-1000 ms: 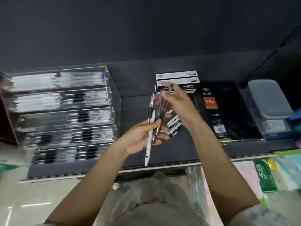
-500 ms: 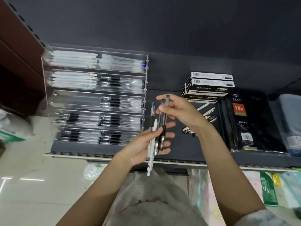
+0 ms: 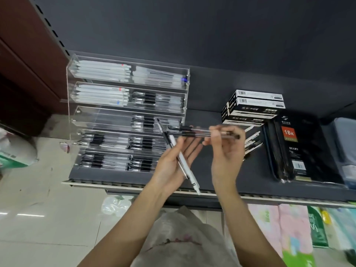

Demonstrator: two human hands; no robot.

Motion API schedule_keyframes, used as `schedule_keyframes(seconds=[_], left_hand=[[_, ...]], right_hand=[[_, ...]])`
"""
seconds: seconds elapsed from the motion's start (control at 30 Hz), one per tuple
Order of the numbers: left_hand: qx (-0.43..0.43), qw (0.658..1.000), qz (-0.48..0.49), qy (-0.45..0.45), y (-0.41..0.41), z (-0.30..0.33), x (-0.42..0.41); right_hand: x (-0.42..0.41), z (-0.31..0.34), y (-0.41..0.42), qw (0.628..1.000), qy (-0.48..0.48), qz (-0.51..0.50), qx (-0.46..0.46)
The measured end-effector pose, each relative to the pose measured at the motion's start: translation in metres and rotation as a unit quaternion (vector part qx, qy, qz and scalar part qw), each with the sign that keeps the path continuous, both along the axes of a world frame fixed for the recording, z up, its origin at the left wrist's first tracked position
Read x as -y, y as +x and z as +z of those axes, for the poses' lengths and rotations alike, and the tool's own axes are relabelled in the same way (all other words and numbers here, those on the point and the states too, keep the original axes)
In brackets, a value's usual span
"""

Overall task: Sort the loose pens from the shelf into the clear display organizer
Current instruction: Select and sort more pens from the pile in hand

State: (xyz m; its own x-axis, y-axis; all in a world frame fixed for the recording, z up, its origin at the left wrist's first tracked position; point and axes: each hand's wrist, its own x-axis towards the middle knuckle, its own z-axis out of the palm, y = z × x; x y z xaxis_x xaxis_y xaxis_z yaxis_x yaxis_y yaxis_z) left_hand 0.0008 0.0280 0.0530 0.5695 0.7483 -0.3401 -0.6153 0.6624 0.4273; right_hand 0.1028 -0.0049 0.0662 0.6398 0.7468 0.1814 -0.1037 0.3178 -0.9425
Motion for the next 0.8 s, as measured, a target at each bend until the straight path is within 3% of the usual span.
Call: schedule_keyframes(seconds=[0.17,0.3,0.47,0.67,0.8], left_hand=[[0.024,0.998,0.043,0.036,0.000,0.001,-0.007],[0.000,0.995,0.080,0.053,-0.006,0.000,-0.014],[0.008,0.987,0.151,0.060,-0.015,0.004,-0.027],[0.031,0.985,0.161,0.050,-0.024,0.002,-0.031],[0.045,0.973,0.221,0.047,-0.046,0.000,-0.043]], right_hand=[[0.015,-0.015,-0.021,0.993,-0.084,-0.034,0.077],[0.018,-0.012,-0.023,0.973,-0.163,0.051,0.152],[0.026,-0.011,-0.026,0.937,-0.278,0.176,0.121],[0.027,-0.012,-0.030,0.953,-0.234,0.168,0.097],[0.030,-0.014,-0.003,0.936,-0.251,0.235,0.070]])
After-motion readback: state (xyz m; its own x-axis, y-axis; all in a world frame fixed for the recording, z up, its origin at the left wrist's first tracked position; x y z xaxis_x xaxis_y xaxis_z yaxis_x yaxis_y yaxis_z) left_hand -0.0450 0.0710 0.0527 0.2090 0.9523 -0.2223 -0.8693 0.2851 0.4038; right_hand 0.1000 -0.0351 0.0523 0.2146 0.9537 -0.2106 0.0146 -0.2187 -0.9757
